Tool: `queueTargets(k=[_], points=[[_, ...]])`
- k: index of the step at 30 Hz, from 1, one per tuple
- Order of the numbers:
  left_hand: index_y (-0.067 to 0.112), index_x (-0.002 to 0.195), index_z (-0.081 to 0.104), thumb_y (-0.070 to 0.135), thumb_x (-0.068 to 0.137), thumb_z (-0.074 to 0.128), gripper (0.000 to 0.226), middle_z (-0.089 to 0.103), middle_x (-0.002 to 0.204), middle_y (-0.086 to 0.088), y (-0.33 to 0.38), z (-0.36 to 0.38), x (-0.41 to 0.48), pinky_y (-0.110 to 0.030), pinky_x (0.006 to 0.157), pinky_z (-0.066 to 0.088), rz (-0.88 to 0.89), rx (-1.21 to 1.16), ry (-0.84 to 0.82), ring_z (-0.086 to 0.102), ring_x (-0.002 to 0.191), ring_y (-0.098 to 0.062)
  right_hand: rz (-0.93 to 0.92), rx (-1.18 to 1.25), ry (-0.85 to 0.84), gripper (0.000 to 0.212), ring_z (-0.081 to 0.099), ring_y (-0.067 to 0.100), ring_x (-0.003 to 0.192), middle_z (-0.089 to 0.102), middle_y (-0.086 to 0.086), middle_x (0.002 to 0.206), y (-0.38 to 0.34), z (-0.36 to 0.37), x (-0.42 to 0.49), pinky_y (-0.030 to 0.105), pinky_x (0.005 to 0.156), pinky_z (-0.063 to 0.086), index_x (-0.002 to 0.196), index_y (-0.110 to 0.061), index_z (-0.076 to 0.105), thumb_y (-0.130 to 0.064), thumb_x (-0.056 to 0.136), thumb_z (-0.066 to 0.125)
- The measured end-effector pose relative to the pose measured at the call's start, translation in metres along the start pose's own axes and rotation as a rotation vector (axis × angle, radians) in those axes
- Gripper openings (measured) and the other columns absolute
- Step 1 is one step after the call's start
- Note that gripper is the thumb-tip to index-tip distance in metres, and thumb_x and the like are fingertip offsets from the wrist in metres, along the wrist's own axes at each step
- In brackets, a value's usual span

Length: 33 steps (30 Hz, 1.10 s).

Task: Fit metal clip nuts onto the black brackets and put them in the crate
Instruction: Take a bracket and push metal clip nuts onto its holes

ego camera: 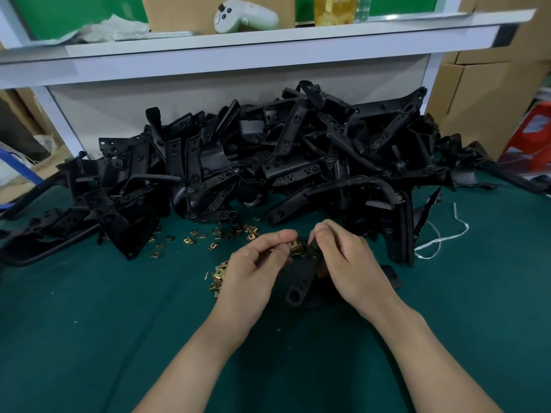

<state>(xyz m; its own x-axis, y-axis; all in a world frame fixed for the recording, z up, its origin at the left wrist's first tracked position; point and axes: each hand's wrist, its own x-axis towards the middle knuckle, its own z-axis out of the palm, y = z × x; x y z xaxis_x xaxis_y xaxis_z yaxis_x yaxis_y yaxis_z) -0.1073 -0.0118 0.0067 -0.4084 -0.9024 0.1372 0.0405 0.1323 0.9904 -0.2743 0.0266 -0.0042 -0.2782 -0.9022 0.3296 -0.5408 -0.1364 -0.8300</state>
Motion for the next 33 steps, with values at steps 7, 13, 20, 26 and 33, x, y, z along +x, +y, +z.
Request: queueTargets(k=[7, 13, 20, 26, 33], points=[[0.041, 0.103, 0.076, 0.013, 0.099, 0.063, 0.031, 0.076, 0.097, 0.008, 0.0002, 0.0002, 0.0001, -0.012, 0.083, 0.05, 0.023, -0.017, -0.01, 0.068, 0.091, -0.004, 0.001, 0.007, -0.001, 0.045, 0.051, 0.022, 0.063, 0.055, 0.009, 0.069, 0.0006, 0.0004, 0.0001, 0.033, 0.06, 0.039, 0.083, -0.02, 0.055, -0.055, 0.098, 0.032], [0.041, 0.102, 0.077, 0.013, 0.098, 0.065, 0.031, 0.076, 0.096, 0.007, 0.0005, 0.0004, 0.0005, -0.013, 0.084, 0.05, 0.026, -0.022, -0.01, 0.069, 0.091, -0.004, -0.001, -0.001, 0.001, 0.045, 0.051, 0.018, 0.061, 0.055, 0.007, 0.069, 0.0011, 0.0005, 0.0005, 0.032, 0.059, 0.039, 0.083, -0.021, 0.056, -0.055, 0.098, 0.031], [0.036, 0.103, 0.077, 0.023, 0.096, 0.066, 0.018, 0.075, 0.091, 0.009, 0.0005, 0.001, 0.0003, -0.012, 0.08, 0.05, 0.021, -0.035, 0.003, 0.068, 0.087, -0.003, 0.001, -0.001, -0.001, 0.043, 0.051, 0.02, 0.063, 0.055, 0.007, 0.07, 0.0019, 0.0009, 0.0004, 0.033, 0.059, 0.039, 0.083, -0.02, 0.056, -0.053, 0.099, 0.033], [0.024, 0.095, 0.078, 0.04, 0.084, 0.067, 0.022, 0.069, 0.082, 0.006, -0.0014, 0.0013, 0.002, -0.02, 0.08, 0.052, -0.05, -0.136, -0.009, 0.064, 0.08, -0.006, -0.007, -0.011, 0.001, 0.044, 0.049, 0.02, 0.062, 0.054, 0.009, 0.07, 0.0017, 0.001, 0.0001, 0.032, 0.058, 0.038, 0.084, -0.018, 0.056, -0.052, 0.1, 0.033], [0.016, 0.082, 0.075, 0.031, 0.086, 0.069, 0.017, 0.066, 0.08, -0.001, 0.0022, 0.0006, 0.0047, -0.018, 0.07, 0.053, -0.171, -0.341, -0.041, 0.061, 0.071, -0.008, -0.02, -0.013, -0.002, 0.044, 0.047, 0.02, 0.062, 0.052, 0.009, 0.069, 0.0, 0.0003, -0.001, 0.03, 0.06, 0.037, 0.084, -0.015, 0.056, -0.049, 0.102, 0.034]])
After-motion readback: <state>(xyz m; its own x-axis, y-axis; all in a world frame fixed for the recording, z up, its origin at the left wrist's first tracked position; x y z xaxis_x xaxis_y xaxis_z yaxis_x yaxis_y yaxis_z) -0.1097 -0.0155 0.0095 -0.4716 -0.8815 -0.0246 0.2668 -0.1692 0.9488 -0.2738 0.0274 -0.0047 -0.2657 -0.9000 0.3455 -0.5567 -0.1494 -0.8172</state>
